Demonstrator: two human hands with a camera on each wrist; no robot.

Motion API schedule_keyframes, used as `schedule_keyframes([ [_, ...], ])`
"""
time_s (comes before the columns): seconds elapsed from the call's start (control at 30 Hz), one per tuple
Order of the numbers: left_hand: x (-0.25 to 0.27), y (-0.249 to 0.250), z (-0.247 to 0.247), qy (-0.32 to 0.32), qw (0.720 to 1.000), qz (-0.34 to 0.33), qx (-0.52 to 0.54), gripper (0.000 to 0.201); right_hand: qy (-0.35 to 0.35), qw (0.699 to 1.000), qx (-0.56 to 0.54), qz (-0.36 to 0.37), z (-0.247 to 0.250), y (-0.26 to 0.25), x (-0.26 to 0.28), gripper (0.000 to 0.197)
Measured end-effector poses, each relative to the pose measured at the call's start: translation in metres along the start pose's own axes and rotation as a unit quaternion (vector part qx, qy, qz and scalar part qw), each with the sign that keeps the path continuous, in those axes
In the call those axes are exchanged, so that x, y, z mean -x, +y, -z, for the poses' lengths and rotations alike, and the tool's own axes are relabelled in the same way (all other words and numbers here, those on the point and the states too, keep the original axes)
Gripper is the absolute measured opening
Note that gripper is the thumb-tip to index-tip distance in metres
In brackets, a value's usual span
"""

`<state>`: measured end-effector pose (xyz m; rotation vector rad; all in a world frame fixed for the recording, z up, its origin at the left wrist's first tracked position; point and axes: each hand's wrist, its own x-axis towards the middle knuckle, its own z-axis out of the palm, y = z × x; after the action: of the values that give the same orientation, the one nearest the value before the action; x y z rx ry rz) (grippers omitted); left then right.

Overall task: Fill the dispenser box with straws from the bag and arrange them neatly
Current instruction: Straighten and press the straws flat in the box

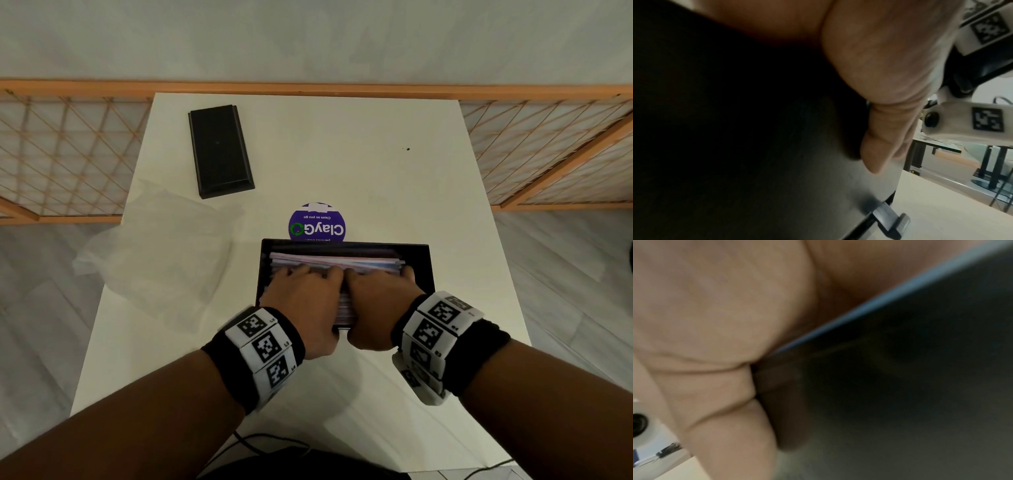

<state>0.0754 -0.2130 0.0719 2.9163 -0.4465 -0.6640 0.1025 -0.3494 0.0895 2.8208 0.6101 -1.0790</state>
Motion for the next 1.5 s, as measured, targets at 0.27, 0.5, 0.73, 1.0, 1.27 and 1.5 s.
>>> schedule_keyframes([
  [0.27,0.0,-0.001,0.0,-0.02,1.0,-0.007,-0.007,0.048,-0.005,0.999,-0.032,0.041,0.005,-0.003,0.001,0.043],
  [0.5,0.006,-0.014,0.001,0.005,1.0,0.018,-0.014,0.037,0.02,1.0,-0.024,0.0,-0.004,0.01,0.003,0.041],
  [0.73,0.002,-0.014,-0.001,-0.026,0.999,0.036,-0.026,0.041,0.016,1.0,0.01,-0.02,-0.003,0.009,0.001,0.043],
  [1.0,0.003,-0.013,0.001,-0.035,0.998,0.026,-0.038,0.037,0.004,1.0,-0.01,0.009,-0.002,0.005,0.0,0.038],
  [1.27,0.001,-0.013,-0.002,-0.038,0.999,-0.009,0.016,0.057,0.001,0.998,-0.053,0.027,0.0,0.0,0.003,0.044],
  [1.5,-0.001,-0.009,-0.004,-0.049,0.998,-0.028,0.03,0.047,0.003,0.998,-0.04,0.043,-0.001,-0.003,-0.001,0.048],
])
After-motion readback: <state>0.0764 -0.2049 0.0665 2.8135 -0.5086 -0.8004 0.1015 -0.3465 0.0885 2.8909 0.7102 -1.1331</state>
